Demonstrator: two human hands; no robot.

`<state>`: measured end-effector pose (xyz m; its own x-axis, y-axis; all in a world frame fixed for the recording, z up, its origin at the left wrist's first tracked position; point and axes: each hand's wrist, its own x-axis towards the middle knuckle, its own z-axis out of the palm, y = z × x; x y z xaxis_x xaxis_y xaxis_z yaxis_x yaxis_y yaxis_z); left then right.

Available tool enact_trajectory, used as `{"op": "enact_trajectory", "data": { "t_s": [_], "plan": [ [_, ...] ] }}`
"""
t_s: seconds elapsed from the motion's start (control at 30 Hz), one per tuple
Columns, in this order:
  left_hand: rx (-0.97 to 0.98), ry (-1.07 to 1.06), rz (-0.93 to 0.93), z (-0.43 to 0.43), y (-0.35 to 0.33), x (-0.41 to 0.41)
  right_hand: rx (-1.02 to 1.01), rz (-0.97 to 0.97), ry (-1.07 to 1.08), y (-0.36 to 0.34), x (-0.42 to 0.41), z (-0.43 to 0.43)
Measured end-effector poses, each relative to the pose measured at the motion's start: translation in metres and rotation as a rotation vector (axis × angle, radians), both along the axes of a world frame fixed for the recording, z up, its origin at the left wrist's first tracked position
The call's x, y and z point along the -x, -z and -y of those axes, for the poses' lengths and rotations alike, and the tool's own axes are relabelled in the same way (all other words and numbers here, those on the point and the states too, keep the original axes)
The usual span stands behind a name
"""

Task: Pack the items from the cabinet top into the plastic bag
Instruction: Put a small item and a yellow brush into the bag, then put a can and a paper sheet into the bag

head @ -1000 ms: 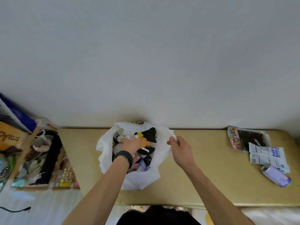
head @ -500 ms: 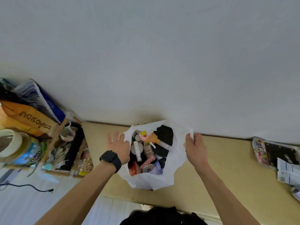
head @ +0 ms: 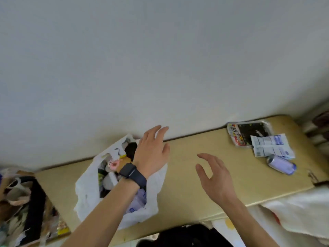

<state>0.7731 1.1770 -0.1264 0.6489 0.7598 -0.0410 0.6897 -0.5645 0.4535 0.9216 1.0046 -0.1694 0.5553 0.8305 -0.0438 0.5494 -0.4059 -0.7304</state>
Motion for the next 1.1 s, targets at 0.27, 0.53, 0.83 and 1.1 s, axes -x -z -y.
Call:
{"op": "enact_trajectory", "data": {
  "t_s": [0.27,0.53,0.83,1.1],
  "plan": [
    [0.153,0.393,-0.27,0.04,0.076,-0.161,0.378,-0.03,0.299,0.065,-0.107,0.091],
    [0.446,0.486,-0.727,0.084,0.186,-0.223,0.679,-0.059,0.425,0.124,-0.246,0.132],
    [0.527,0.411,-0.888,0.095,0.234,-0.218,0.905,0.105,0.189,0.16,-0.346,0.114],
    [0.992,0.096,-0.446,0.088,0.201,-0.253,0.752,-0.304,0.278,0.163,-0.293,0.095]
  ]
}}
